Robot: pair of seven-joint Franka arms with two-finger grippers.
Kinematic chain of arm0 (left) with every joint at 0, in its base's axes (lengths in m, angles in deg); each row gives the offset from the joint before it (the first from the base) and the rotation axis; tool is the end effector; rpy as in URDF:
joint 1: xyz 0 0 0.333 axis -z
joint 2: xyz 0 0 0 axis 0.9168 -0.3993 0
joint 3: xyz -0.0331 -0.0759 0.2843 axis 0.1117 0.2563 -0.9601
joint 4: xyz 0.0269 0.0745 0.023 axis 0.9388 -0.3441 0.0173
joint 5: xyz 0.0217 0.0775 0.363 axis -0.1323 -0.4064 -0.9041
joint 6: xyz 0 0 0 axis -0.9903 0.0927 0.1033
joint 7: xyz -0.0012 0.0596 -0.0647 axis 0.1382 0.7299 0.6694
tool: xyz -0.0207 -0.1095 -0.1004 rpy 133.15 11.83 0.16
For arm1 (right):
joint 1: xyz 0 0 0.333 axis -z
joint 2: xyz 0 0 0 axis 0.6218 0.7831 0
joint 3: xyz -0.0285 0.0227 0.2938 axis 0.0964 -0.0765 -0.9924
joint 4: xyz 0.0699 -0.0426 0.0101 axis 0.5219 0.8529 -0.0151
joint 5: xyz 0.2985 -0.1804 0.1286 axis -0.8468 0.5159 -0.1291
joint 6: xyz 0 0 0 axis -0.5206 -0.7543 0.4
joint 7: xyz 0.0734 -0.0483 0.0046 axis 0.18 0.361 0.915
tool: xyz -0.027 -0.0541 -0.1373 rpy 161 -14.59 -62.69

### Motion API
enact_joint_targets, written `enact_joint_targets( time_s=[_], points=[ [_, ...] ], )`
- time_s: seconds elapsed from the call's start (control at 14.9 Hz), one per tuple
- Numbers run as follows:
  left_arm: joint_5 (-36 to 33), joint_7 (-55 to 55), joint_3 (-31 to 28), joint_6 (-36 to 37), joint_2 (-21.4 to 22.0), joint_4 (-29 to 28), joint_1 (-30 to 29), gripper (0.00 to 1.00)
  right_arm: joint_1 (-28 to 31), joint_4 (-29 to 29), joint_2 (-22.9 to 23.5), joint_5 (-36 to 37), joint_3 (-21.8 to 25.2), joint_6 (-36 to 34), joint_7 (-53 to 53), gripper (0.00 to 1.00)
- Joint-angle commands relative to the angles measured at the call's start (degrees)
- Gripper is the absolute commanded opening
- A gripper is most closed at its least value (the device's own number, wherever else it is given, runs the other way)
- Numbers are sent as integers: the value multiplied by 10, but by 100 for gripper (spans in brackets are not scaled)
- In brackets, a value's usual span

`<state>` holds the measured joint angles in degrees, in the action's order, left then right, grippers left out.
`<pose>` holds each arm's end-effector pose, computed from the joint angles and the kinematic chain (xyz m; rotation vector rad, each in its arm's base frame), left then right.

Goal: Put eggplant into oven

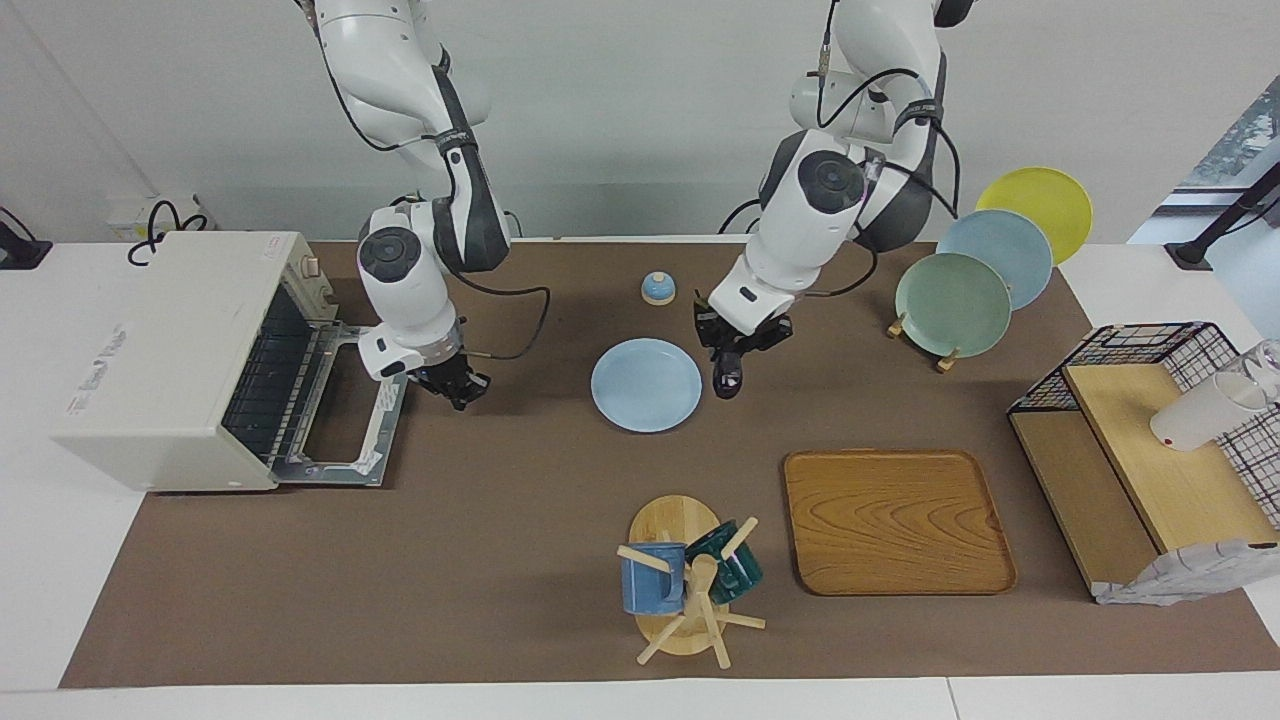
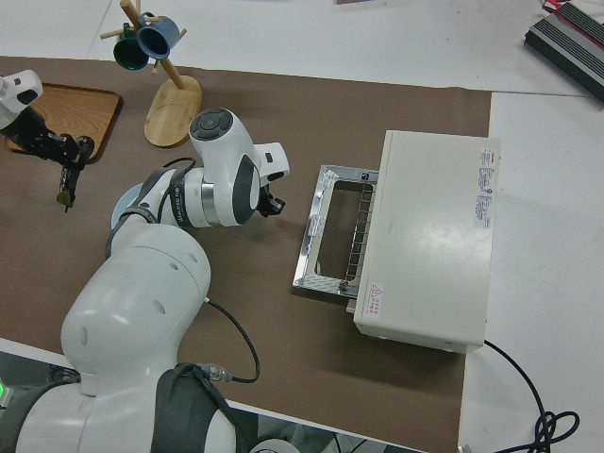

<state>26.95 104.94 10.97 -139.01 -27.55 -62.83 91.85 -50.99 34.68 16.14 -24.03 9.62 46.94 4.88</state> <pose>0.4886 -0.3330 0.3781 2.9628 -0.1308 -0.1256 0.5248 0.0931 0.2717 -3.1064 0.4671 0.0356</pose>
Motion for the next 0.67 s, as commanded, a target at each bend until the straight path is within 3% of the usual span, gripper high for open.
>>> enact_joint_targets(
  time_s=[0.0,0.07,0.2,0.34,0.6],
  points=[
    [11,11,-11,-56,21,-51,35,0,3,-7,1,-7,-2,-5,-1,15],
    [12,25,-11,-70,12,-52,47,0,-2,-10,1,-6,-2,-8,-1,18],
    [12,37,-12,-100,-5,-58,68,0,-13,-18,2,-3,-2,-18,0,36],
    [12,45,-12,-128,-18,-63,79,0,-13,-30,3,-3,-2,-33,0,46],
    [12,58,-12,-161,-45,-63,89,0,-14,-33,5,-3,-2,-37,0,46]
  ],
)
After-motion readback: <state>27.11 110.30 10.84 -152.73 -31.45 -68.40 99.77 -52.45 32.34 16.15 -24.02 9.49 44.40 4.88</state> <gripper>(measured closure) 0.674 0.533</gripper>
